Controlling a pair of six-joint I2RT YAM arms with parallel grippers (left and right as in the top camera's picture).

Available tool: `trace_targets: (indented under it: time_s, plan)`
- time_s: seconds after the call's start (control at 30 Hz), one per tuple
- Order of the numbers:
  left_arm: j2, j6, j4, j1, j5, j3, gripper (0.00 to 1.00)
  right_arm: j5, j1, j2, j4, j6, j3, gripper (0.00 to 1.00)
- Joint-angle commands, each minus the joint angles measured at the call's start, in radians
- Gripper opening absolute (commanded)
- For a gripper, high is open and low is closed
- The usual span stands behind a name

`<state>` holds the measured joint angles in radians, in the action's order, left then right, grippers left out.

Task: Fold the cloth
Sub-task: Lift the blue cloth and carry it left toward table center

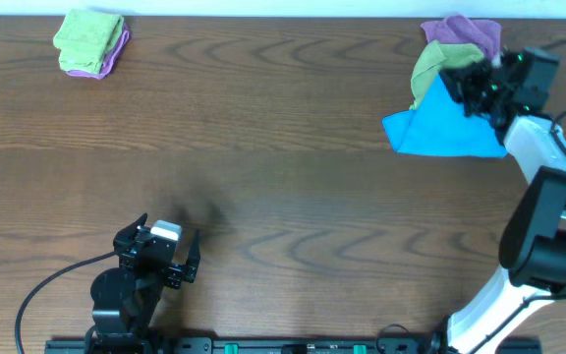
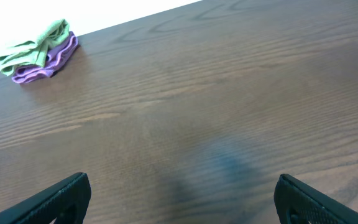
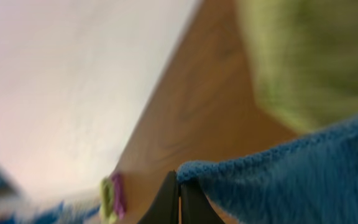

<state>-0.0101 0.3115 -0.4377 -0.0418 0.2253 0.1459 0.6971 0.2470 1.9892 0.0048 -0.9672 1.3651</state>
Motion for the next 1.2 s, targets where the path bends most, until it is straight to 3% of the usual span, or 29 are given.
trace_targets:
  time_s: [0.0,0.13,0.3,0.43,0.57,0.87,1.17]
  plan:
    - [0.006,0.003,-0.002,-0.005,0.003,-0.019,0.95,0.139,-0.064,0.002,0.006,0.033,0.09,0.02]
    - [0.006,0.003,-0.002,-0.005,0.003,-0.019,0.95,0.213,-0.148,0.002,0.006,0.084,0.22,0.02]
    - [0.006,0.003,-0.002,-0.005,0.003,-0.019,0.95,0.243,-0.278,0.002,-0.084,0.259,0.383,0.02]
    - [0.006,0.003,-0.002,-0.005,0.003,-0.019,0.95,0.065,-0.348,0.002,-0.39,0.452,0.422,0.02]
    - [0.006,0.003,-0.002,-0.005,0.003,-0.019,0.95,-0.106,-0.393,0.002,-0.61,0.546,0.422,0.02]
    - [0.006,0.003,-0.002,-0.005,0.003,-0.019,0.95,-0.23,-0.608,0.0,-0.89,0.766,0.516,0.02]
    - [0.006,0.003,-0.002,-0.005,0.003,-0.019,0.95,-0.336,-0.845,0.0,-0.977,0.848,0.564,0.02]
